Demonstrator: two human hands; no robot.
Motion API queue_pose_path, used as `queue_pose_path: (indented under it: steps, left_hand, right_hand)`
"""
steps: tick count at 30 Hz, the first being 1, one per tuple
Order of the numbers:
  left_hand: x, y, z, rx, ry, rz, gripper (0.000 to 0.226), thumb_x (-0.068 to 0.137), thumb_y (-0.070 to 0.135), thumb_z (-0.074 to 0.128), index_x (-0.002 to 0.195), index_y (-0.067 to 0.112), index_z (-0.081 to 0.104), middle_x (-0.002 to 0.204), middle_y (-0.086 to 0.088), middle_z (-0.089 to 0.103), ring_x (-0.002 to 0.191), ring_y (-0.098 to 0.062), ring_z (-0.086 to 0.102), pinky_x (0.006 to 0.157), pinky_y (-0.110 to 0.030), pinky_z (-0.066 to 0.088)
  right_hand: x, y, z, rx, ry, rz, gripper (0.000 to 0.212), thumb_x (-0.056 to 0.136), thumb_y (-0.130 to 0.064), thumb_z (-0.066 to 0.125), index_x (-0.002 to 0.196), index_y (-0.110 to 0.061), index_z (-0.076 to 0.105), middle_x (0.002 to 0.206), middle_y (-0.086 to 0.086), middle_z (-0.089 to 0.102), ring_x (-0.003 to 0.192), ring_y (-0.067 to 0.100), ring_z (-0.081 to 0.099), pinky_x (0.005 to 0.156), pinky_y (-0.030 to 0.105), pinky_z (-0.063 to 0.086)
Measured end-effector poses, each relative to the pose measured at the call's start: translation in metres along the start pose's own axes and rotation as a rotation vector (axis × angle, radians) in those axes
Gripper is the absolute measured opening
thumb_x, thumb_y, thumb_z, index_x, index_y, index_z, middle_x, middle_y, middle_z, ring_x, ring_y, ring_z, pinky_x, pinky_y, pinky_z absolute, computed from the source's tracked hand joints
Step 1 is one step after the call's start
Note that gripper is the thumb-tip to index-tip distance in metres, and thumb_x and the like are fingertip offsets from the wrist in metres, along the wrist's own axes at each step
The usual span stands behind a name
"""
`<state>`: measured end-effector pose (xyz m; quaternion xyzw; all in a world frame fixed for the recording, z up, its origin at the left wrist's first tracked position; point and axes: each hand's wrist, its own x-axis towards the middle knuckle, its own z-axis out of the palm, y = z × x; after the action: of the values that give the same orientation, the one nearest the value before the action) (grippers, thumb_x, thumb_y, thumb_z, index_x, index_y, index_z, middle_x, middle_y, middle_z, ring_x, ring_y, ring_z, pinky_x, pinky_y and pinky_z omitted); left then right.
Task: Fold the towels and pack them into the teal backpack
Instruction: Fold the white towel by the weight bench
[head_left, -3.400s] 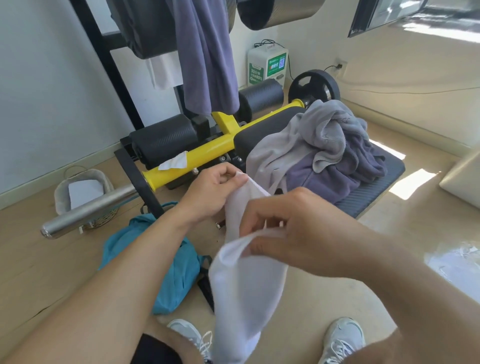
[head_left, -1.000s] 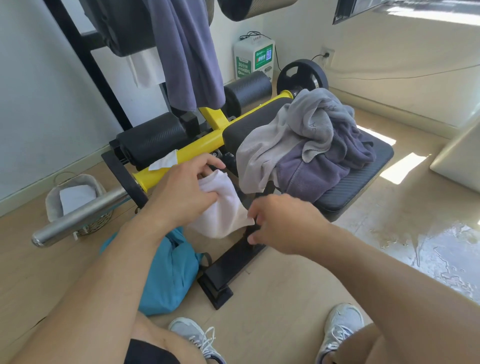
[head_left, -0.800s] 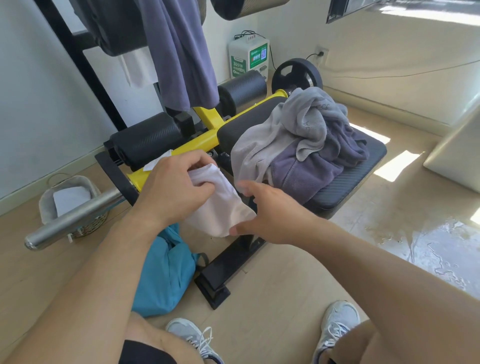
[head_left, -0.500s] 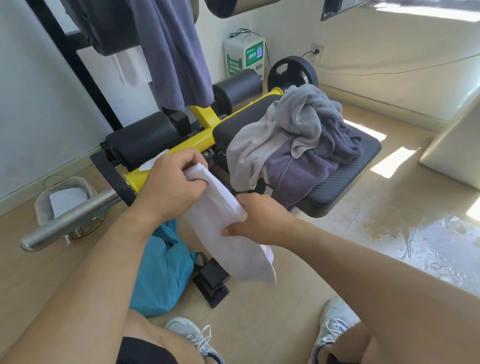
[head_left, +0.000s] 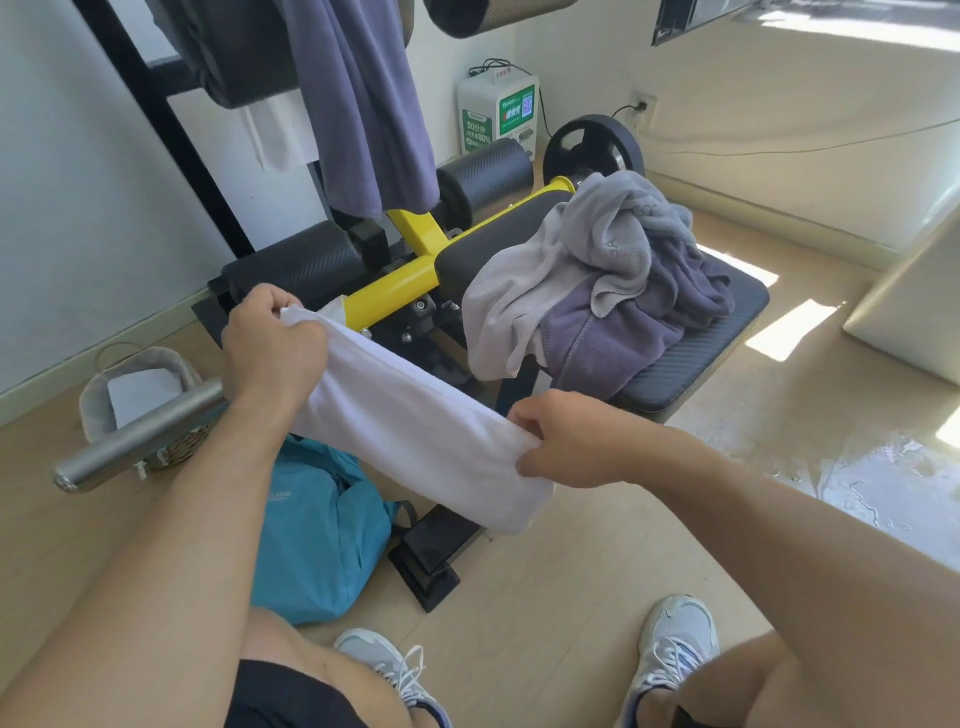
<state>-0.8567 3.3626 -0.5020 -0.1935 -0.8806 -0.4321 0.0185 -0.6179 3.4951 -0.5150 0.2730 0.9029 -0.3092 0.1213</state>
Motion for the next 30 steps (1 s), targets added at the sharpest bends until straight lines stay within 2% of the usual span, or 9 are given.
queue_pose_path:
  steps: [5, 9, 14, 16, 18, 20, 23, 26, 30]
  left_hand:
    - [0.008, -0.011, 0.008, 0.059, -0.024, -0.088, 0.036, 0.077, -0.003, 0.042, 0.099, 0.018, 0.061, 0.106, -0.001, 0.058, 0.099, -0.027, 0.052, 0.079, -0.037, 0.042]
    - [0.015, -0.022, 0.015, -0.077, -0.028, -0.203, 0.029, 0.082, 0.001, 0.041, 0.089, 0.019, 0.064, 0.109, -0.005, 0.064, 0.102, -0.028, 0.055, 0.082, -0.037, 0.045]
    - [0.013, -0.019, 0.021, -0.218, -0.029, -0.291, 0.028, 0.085, 0.002, 0.04, 0.079, 0.019, 0.061, 0.101, -0.002, 0.061, 0.097, -0.023, 0.05, 0.079, -0.031, 0.039]
    - [0.007, -0.004, 0.014, -0.259, -0.004, -0.211, 0.028, 0.079, 0.004, 0.039, 0.073, 0.023, 0.06, 0.09, 0.003, 0.061, 0.094, -0.02, 0.051, 0.073, -0.028, 0.038]
    - [-0.007, 0.017, 0.007, -0.313, -0.097, -0.025, 0.021, 0.085, 0.02, 0.044, 0.077, 0.021, 0.064, 0.083, 0.012, 0.061, 0.089, -0.012, 0.054, 0.069, -0.024, 0.038]
    - [-0.03, 0.038, 0.002, -0.328, -0.375, 0.169, 0.023, 0.091, 0.043, 0.056, 0.089, 0.025, 0.07, 0.071, 0.013, 0.063, 0.073, 0.001, 0.057, 0.067, -0.019, 0.038]
    - [-0.063, 0.054, 0.003, -0.144, -0.78, 0.442, 0.044, 0.073, 0.064, 0.078, 0.108, 0.039, 0.072, 0.056, 0.014, 0.057, 0.055, 0.003, 0.049, 0.058, -0.015, 0.035]
    - [-0.074, 0.054, 0.009, -0.069, -0.876, 0.52, 0.028, 0.07, 0.051, 0.087, 0.092, 0.038, 0.076, 0.063, 0.028, 0.065, 0.062, 0.007, 0.058, 0.06, -0.01, 0.039]
    - [-0.072, 0.048, 0.016, -0.083, -0.862, 0.493, 0.015, 0.075, 0.042, 0.087, 0.078, 0.031, 0.077, 0.075, 0.012, 0.075, 0.07, -0.004, 0.068, 0.067, -0.032, 0.056]
  right_hand:
    - [-0.02, 0.001, -0.022, 0.11, 0.187, -0.022, 0.009, 0.087, -0.026, 0.07, 0.093, -0.03, 0.066, 0.082, -0.011, 0.066, 0.073, 0.006, 0.06, 0.058, 0.02, 0.043]
    - [-0.032, 0.005, -0.035, 0.236, 0.251, -0.012, 0.015, 0.083, -0.036, 0.079, 0.09, -0.029, 0.068, 0.087, -0.005, 0.07, 0.069, 0.008, 0.057, 0.064, 0.025, 0.045]
    - [-0.032, 0.007, -0.039, 0.346, 0.477, 0.057, 0.03, 0.07, -0.041, 0.091, 0.081, -0.028, 0.068, 0.074, -0.007, 0.064, 0.061, 0.005, 0.053, 0.054, 0.02, 0.038]
    - [-0.032, 0.007, -0.038, 0.392, 0.533, 0.034, 0.029, 0.067, -0.037, 0.093, 0.08, -0.029, 0.069, 0.073, -0.008, 0.064, 0.058, 0.002, 0.053, 0.051, 0.015, 0.038]
    - [-0.033, 0.005, -0.036, 0.38, 0.551, -0.042, 0.026, 0.068, -0.032, 0.093, 0.08, -0.032, 0.07, 0.075, -0.008, 0.068, 0.063, 0.003, 0.058, 0.053, 0.015, 0.043]
    - [-0.035, -0.001, -0.033, 0.356, 0.507, -0.153, 0.023, 0.072, -0.026, 0.091, 0.085, -0.035, 0.074, 0.079, -0.011, 0.073, 0.073, 0.007, 0.065, 0.065, 0.018, 0.051]
    - [-0.035, -0.008, -0.03, 0.344, 0.471, -0.272, 0.019, 0.079, -0.021, 0.087, 0.093, -0.03, 0.079, 0.083, -0.013, 0.076, 0.079, 0.005, 0.07, 0.078, 0.025, 0.057]
    - [-0.036, -0.006, -0.033, 0.39, 0.462, -0.3, 0.02, 0.081, -0.015, 0.084, 0.094, -0.03, 0.079, 0.086, -0.013, 0.077, 0.082, 0.002, 0.073, 0.081, 0.024, 0.059]
    - [-0.036, -0.003, -0.035, 0.402, 0.501, -0.291, 0.02, 0.083, -0.007, 0.081, 0.091, -0.025, 0.078, 0.086, -0.013, 0.077, 0.084, 0.006, 0.072, 0.08, 0.023, 0.058]
